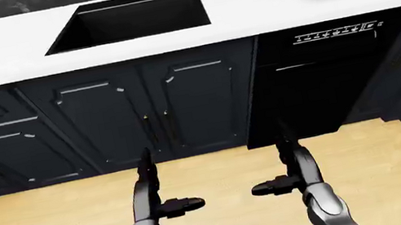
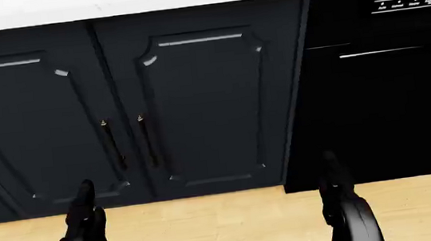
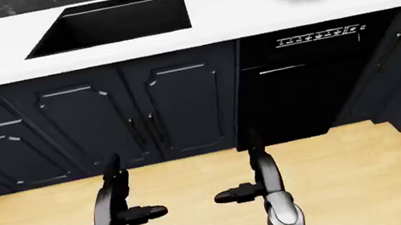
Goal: Move the dessert items from the plate to the tray.
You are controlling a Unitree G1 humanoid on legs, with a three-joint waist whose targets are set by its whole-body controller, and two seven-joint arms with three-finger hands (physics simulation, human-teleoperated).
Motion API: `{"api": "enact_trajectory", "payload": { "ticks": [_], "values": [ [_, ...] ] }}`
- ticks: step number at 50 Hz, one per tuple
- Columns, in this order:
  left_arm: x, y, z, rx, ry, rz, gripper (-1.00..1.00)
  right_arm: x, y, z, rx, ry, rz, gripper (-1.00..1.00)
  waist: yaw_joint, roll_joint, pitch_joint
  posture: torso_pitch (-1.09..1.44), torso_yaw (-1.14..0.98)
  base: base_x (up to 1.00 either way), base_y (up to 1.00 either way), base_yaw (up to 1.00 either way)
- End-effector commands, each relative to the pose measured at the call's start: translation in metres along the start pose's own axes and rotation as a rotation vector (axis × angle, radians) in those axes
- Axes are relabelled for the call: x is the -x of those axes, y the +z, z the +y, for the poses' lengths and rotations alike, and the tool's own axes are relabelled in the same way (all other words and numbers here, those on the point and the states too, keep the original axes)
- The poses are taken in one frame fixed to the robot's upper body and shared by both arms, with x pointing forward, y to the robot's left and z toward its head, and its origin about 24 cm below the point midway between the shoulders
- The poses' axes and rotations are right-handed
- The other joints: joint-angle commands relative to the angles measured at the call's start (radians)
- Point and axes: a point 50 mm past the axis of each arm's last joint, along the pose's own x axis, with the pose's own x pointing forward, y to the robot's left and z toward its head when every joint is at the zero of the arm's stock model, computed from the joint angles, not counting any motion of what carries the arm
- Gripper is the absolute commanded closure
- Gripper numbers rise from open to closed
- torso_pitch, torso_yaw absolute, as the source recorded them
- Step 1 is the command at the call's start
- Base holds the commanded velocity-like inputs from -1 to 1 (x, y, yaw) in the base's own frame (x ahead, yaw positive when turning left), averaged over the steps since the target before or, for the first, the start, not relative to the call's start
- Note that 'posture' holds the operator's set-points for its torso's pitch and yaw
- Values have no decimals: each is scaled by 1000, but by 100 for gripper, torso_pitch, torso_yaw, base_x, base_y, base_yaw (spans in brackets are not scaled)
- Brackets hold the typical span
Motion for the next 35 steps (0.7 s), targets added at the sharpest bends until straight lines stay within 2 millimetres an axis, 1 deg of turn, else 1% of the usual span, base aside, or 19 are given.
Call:
{"api": "enact_trajectory", "payload": {
  "ticks": [1,3,5,8,10,12,14,19,20,21,22,23,24,25,26,32,33,34,35],
  "values": [
    [-48,114,-7,-39,-11,-178,-100,-2,47,1,-14,11,-204,-100,-2,-8,-1,0,0,0,0,0],
    [-51,128,-7,-45,-11,-181,-100,1,55,1,25,20,-239,-100,-25,7,-75,0,0,0,0,0],
    [-50,132,-7,-42,-8,-195,-100,3,61,0,25,15,-247,-100,-14,-11,-18,0,0,0,24,0],
    [-47,139,-6,-46,-16,-209,-100,5,73,3,36,27,-280,-100,-16,-52,-73,0,0,2,55,0],
    [-45,143,-5,-50,-11,-223,-100,4,76,1,41,24,-289,-100,-22,-70,-75,0,0,7,77,0],
    [-44,148,-2,-70,-1,-236,-100,4,83,1,50,25,-300,-100,-24,-62,-81,0,0,7,78,0],
    [-44,152,1,-73,4,-245,-100,5,101,-4,53,11,-338,-100,-26,-46,-72,0,0,7,78,0],
    [-39,159,7,-81,21,-255,-100,5,111,-2,70,21,-362,-100,-31,2,-66,0,0,11,80,0],
    [-54,169,14,-38,28,-303,-100,5,116,-4,75,20,-369,-100,-33,15,-63,0,0,15,84,0],
    [-57,172,14,-41,31,-313,-100,4,120,-5,76,16,-380,-100,-33,31,-64,0,0,16,84,0],
    [-58,173,15,-39,33,-318,-100,4,124,-5,81,21,-387,-100,-28,57,-75,0,0,17,84,0],
    [-57,174,14,-43,36,-322,-100,2,127,-6,84,23,-392,-100,-26,101,-89,0,0,18,85,0],
    [-57,176,15,-45,33,-328,-100,0,130,-6,88,21,-396,-100,-31,118,-97,0,0,18,85,0],
    [-57,180,14,-45,34,-336,-100,-1,137,-8,92,21,-410,-100,-10,90,-71,0,0,22,86,0],
    [-57,182,13,-48,30,-350,-100,-2,139,-9,95,15,-415,-100,-24,83,-53,0,0,24,88,0],
    [-54,203,16,-77,31,-415,-100,-11,169,-11,122,21,-469,-100,3,13,-35,0,0,30,93,0],
    [-58,200,22,-86,18,-435,-100,-12,173,-13,136,19,-474,-100,2,-3,-37,0,0,39,95,0],
    [-59,201,23,-94,12,-436,-100,-15,177,-14,144,22,-475,-100,-5,-42,-55,0,0,41,96,0],
    [-59,201,24,-73,26,-422,-100,-18,180,-15,151,18,-479,-100,-22,-51,-43,0,0,39,97,0]
  ]
}}
